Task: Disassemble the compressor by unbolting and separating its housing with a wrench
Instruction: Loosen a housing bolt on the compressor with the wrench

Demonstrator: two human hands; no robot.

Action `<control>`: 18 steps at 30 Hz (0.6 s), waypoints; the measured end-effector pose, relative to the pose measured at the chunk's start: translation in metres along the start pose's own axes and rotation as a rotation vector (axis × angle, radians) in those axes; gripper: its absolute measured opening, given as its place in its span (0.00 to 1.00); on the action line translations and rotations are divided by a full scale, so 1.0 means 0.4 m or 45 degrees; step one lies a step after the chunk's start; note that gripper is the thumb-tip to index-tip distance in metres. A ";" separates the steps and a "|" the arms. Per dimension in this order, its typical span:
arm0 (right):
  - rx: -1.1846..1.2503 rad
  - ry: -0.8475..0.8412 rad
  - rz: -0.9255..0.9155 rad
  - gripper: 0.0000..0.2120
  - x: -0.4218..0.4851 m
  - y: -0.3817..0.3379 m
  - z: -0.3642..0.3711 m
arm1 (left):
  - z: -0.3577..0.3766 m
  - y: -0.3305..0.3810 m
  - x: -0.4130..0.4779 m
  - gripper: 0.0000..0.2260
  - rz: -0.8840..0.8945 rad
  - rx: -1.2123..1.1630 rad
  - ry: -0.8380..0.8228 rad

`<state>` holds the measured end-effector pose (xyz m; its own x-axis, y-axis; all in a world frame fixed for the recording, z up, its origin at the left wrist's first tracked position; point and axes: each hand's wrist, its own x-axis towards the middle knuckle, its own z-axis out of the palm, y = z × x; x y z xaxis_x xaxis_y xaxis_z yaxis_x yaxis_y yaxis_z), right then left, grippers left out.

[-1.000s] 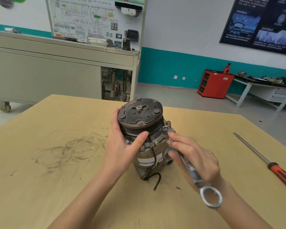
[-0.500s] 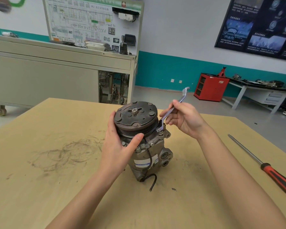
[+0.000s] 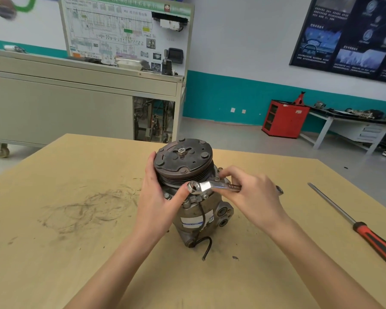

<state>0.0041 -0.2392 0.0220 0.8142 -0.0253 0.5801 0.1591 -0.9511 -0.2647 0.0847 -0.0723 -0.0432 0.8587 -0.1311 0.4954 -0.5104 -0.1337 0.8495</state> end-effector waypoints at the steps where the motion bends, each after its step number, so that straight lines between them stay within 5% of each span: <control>1: -0.003 0.043 -0.026 0.14 0.003 0.001 0.000 | 0.000 0.000 0.000 0.45 -0.002 0.002 0.002; 5: 0.081 0.062 -0.063 0.07 0.018 0.009 0.002 | -0.002 -0.002 0.000 0.46 -0.008 -0.008 0.008; 15: 0.284 -0.079 0.008 0.11 0.028 0.027 0.002 | -0.002 -0.002 0.001 0.44 -0.013 -0.030 0.005; 18: 0.707 0.316 0.093 0.13 0.031 0.019 -0.036 | -0.002 -0.001 0.001 0.44 -0.021 -0.034 0.002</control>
<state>0.0076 -0.2509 0.0383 0.6903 -0.2190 0.6896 0.4294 -0.6431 -0.6341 0.0852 -0.0715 -0.0431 0.8671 -0.1275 0.4815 -0.4948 -0.1097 0.8621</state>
